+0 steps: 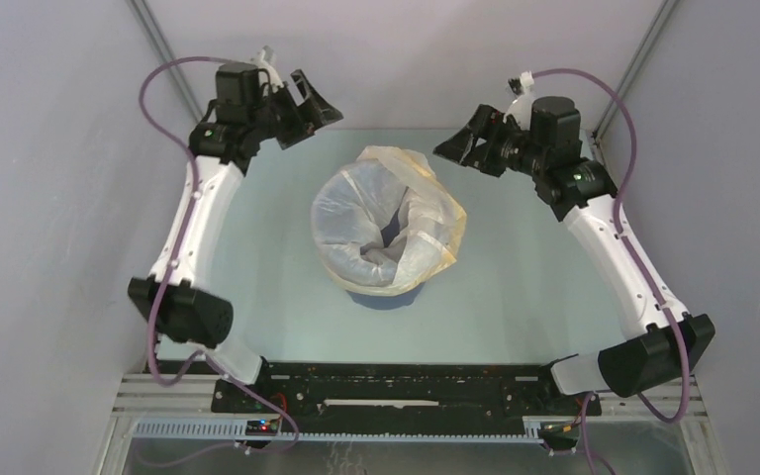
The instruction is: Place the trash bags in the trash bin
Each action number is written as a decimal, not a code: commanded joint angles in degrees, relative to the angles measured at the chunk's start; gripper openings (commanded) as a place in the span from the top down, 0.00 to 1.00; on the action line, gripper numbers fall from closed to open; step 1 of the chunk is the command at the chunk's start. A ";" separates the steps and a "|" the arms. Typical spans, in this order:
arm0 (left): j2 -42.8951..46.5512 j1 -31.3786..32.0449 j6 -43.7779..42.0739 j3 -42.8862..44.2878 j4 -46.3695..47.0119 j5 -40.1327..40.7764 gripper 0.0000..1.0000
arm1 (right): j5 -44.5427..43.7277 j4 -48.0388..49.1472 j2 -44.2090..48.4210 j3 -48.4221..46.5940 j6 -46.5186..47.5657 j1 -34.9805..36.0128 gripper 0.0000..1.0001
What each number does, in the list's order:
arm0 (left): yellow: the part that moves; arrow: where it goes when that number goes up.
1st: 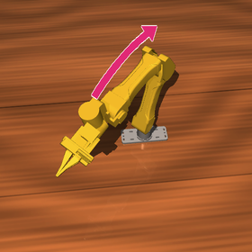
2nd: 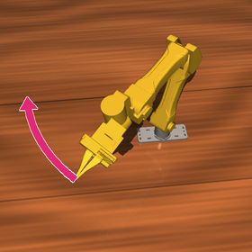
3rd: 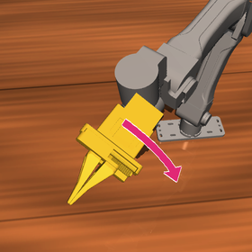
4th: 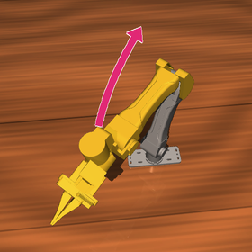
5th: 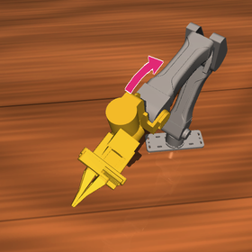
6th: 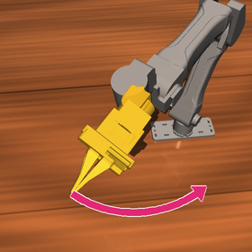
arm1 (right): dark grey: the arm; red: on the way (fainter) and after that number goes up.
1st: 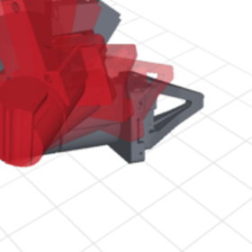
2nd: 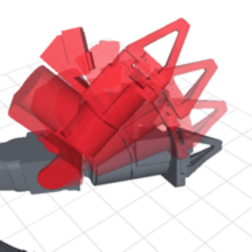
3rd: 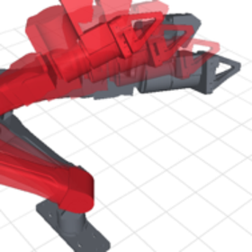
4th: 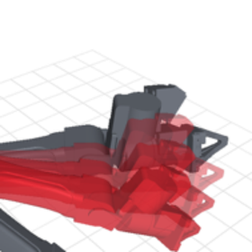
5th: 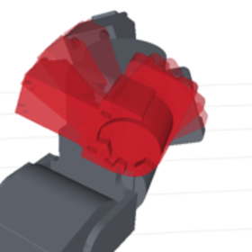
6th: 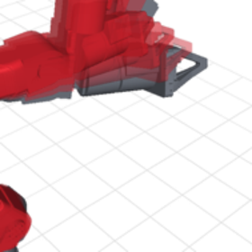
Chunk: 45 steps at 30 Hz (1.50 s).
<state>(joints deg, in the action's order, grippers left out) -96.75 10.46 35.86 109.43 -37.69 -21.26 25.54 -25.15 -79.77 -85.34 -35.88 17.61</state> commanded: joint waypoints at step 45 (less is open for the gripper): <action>35.88 7.69 4.16 -45.83 -0.65 8.22 0.51 | -5.51 -5.53 -10.20 -13.41 22.16 8.55 1.00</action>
<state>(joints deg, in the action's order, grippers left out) -61.52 17.78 40.95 65.17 -39.94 -14.13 19.14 -34.30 -91.02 -98.52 -9.80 27.38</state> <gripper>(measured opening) 0.497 0.036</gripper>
